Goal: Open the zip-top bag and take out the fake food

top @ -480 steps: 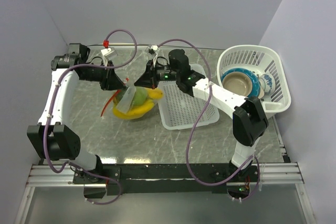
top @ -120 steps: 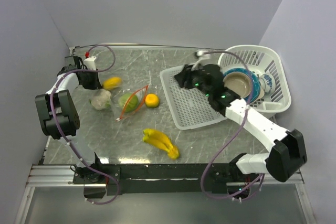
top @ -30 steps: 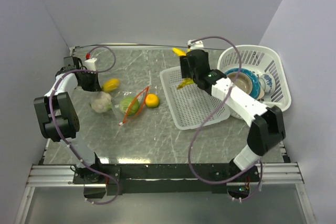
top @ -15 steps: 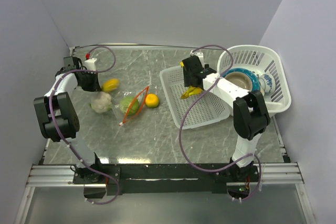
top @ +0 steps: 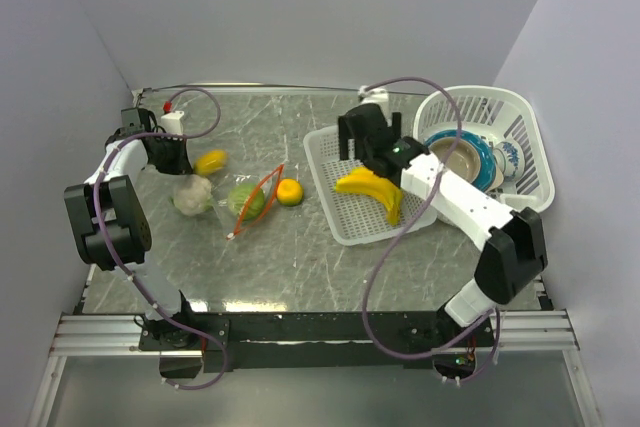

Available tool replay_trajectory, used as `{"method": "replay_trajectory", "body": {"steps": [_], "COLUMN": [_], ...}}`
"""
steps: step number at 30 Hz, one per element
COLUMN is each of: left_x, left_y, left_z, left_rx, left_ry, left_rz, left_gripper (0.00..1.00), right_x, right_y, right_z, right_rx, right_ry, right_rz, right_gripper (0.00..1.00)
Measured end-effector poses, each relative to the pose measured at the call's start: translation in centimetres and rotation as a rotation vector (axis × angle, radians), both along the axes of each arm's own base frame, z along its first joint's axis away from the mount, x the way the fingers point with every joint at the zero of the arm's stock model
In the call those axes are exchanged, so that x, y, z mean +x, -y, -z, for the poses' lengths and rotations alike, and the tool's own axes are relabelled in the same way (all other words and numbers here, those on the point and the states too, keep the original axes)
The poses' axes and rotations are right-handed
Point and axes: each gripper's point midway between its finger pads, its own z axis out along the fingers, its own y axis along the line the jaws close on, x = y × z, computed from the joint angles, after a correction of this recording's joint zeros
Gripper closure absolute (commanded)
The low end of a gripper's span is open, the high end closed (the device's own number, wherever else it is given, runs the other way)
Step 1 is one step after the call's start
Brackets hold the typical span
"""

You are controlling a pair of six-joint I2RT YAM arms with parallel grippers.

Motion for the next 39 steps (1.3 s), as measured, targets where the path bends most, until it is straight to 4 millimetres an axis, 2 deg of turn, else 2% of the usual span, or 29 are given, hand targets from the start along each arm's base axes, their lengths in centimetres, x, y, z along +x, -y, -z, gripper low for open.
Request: {"method": "replay_trajectory", "body": {"steps": [3,5,8,11,15,23,30,35,39], "left_x": [0.0,0.0,0.0,0.0,0.0,-0.1,-1.0,-1.4,-1.9], "left_y": [0.0,0.0,0.0,0.0,0.0,-0.6,-2.8,-4.4,-4.3], "left_z": [0.0,0.0,0.0,0.0,0.0,0.1,0.0,-0.5,-0.4], "left_rx": [0.0,-0.001,-0.001,0.0,0.002,0.007,0.017,0.029,0.023], "left_ry": [0.0,0.0,0.0,0.0,0.001,0.0,-0.021,-0.025,-0.039], "left_rz": [0.0,0.0,0.0,0.0,0.001,-0.002,-0.028,-0.046,-0.038], "left_gripper": [0.99,0.99,0.99,0.99,0.99,0.99,0.99,0.99,0.99], "right_x": [-2.6,-4.6,-6.8,-7.4,-7.2,-5.1,-4.8,-4.8,-4.6], "right_y": [-5.4,-9.4,-13.9,-16.1,-17.8,-21.1,-20.9,-20.9,-21.0], "right_z": [-1.2,-0.5,1.7,5.1,8.3,10.3,14.0,14.3,14.6], "right_rx": [0.004,0.009,0.015,-0.003,-0.014,0.006,-0.045,-0.038,-0.035], "right_ry": [0.035,0.022,-0.03,-0.106,-0.184,-0.212,-0.269,-0.27,-0.271], "right_rz": [-0.163,-0.292,-0.443,-0.513,-0.544,-0.53,-0.502,-0.5,-0.501], "right_gripper": [0.0,0.0,0.0,0.0,0.0,0.0,0.0,0.0,0.0]}}
